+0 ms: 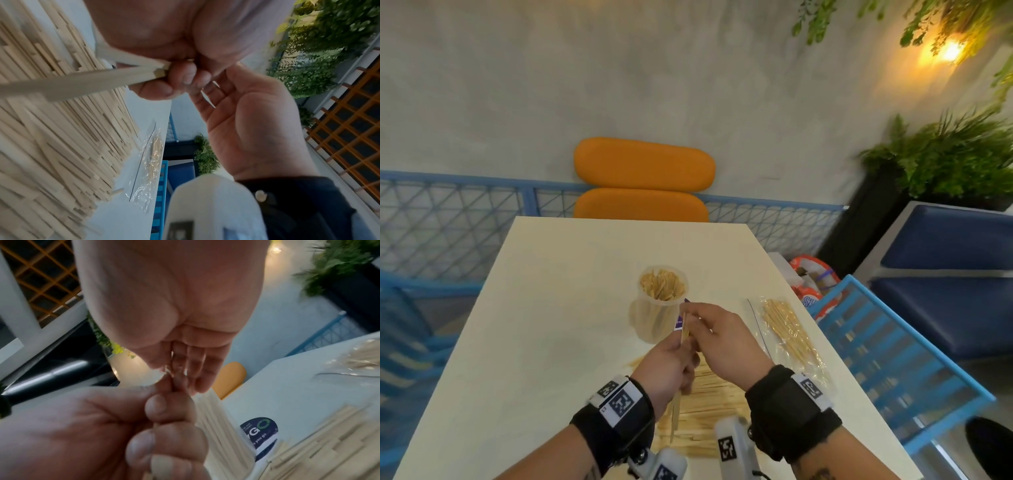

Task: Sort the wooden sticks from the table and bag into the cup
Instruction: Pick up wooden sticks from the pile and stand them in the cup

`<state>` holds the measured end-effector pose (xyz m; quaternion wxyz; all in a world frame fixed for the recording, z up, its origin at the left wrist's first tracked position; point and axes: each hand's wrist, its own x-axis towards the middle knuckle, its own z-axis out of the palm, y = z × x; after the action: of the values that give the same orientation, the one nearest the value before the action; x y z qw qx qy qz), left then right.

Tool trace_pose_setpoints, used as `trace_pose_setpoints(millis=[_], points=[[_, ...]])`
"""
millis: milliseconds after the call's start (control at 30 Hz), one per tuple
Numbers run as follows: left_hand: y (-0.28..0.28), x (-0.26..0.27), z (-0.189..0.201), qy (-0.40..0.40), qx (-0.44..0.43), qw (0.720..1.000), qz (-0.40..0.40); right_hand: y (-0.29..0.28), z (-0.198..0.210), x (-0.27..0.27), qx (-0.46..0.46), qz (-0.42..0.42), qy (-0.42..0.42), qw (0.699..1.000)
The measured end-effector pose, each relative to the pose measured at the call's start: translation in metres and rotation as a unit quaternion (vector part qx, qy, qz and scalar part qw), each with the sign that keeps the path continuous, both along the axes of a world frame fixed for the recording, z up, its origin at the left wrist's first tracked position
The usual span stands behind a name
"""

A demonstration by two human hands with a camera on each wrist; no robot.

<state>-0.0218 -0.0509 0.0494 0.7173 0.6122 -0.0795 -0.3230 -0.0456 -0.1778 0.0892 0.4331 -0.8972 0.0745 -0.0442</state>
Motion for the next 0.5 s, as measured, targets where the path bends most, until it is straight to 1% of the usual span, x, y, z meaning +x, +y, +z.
trace_pose_setpoints(millis=[100, 167, 267, 333, 400, 500], points=[[-0.002, 0.006, 0.006, -0.027, 0.004, 0.999, 0.02, -0.003, -0.001, -0.011, 0.034, -0.007, -0.047, 0.998], [-0.004, 0.014, 0.014, -0.007, -0.047, 0.997, 0.055, -0.006, -0.002, -0.024, 0.056, -0.007, -0.045, 0.997], [-0.008, 0.022, 0.029, 0.051, -0.16, 0.979, 0.118, -0.006, -0.014, -0.043, 0.077, 0.027, 0.045, 0.996], [-0.012, 0.022, 0.034, 0.072, -0.206, 0.966, 0.137, -0.001, -0.022, -0.052, 0.104, 0.044, 0.085, 0.99], [-0.018, 0.019, 0.029, 0.081, -0.208, 0.965, 0.14, 0.004, -0.029, -0.056, 0.176, 0.03, 0.087, 0.98], [-0.026, 0.015, 0.015, 0.057, -0.156, 0.977, 0.134, 0.007, -0.037, -0.059, 0.239, -0.006, 0.069, 0.968]])
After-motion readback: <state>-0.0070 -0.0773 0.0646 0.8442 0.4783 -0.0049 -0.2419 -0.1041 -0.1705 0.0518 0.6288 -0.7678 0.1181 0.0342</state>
